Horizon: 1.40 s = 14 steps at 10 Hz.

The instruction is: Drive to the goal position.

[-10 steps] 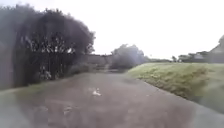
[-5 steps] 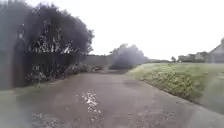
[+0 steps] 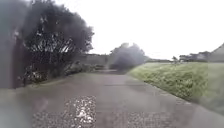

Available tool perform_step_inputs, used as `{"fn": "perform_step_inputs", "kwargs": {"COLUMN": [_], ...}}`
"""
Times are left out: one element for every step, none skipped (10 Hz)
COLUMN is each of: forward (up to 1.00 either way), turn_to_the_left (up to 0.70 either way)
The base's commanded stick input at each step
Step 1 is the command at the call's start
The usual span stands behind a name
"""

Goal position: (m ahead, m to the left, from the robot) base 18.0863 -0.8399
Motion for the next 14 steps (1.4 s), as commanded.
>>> {"fn": "perform_step_inputs", "kwargs": {"forward": [1.0, 1.0, 1.0, 1.0, 1.0, 1.0, 1.0, 1.0, 1.0, 1.0, 1.0, 1.0, 1.0, 1.0], "turn_to_the_left": [0.0, 0.0, 0.0, 0.0, 0.0, 0.0, 0.0, 0.0, 0.0, 0.0, 0.0, 0.0, 0.0, 0.0]}}
